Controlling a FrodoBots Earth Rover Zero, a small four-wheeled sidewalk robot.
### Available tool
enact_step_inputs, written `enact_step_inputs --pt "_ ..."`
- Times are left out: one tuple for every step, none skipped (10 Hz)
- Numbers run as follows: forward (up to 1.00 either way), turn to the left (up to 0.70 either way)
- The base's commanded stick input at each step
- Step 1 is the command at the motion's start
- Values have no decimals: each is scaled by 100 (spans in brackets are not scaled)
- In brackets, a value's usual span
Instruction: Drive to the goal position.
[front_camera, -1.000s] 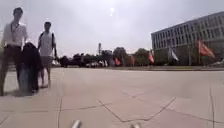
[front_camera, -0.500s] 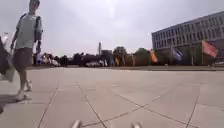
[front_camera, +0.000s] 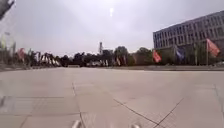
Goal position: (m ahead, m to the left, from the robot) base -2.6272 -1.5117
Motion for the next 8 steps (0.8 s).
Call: enact_step_inputs --pt "100 0" --pt "100 0" --pt "100 0" --pt "100 0" --pt "100 16" --pt "100 14" --pt "100 0" --pt "100 0"
